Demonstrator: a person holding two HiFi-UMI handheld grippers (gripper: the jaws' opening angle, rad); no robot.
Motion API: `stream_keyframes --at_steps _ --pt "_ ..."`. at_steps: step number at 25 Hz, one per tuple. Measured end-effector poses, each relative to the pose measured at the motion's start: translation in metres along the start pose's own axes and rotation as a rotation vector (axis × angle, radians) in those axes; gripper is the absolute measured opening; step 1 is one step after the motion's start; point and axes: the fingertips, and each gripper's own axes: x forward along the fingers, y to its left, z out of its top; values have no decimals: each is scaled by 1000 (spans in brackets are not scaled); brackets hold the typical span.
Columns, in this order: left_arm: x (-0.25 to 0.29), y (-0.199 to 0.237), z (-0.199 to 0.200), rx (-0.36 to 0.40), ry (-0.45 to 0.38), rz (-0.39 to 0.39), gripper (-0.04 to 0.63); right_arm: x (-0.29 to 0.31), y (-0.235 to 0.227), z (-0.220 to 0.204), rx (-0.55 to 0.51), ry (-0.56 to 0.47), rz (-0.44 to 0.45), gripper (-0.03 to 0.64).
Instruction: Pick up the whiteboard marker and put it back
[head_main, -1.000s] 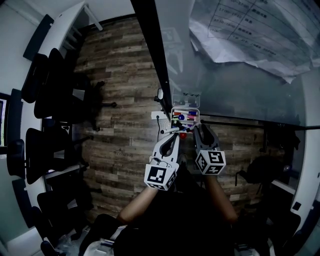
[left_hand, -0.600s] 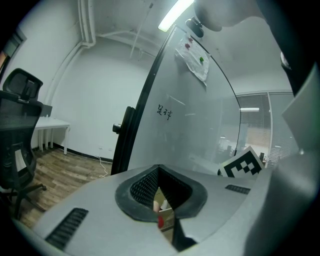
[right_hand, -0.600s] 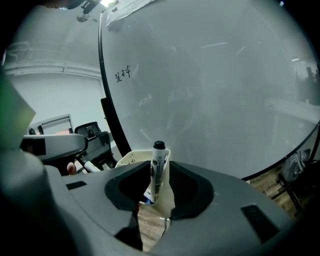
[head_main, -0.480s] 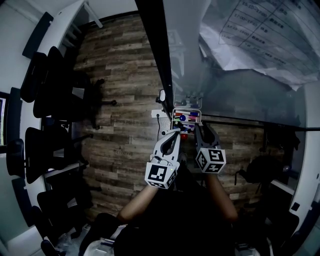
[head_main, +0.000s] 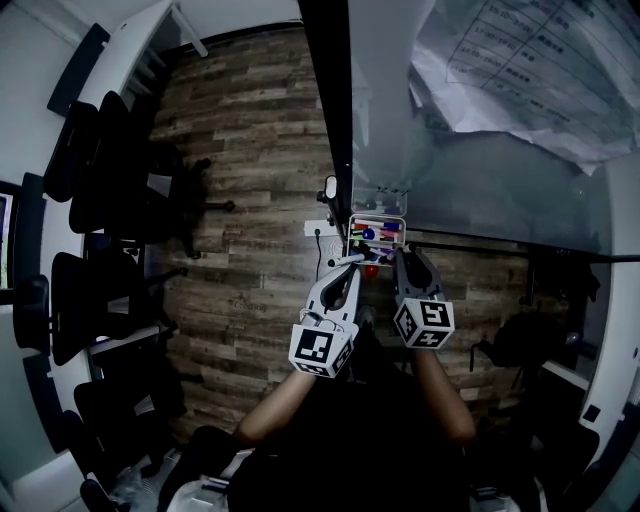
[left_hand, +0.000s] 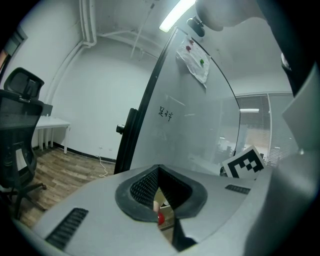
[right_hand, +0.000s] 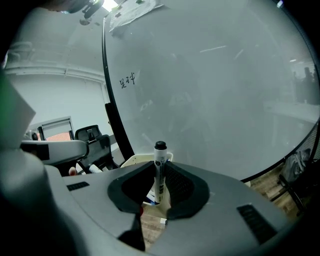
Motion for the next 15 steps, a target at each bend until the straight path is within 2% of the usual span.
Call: stream_keyframes --at_steps 6,15 --pt "-11 -5 6 7 -17 -14 8 -12 2 11 17 -41 -7 77" --pt "-48 -16 18 10 -55 -41 8 -48 23 38 -27 -138 -26 77"
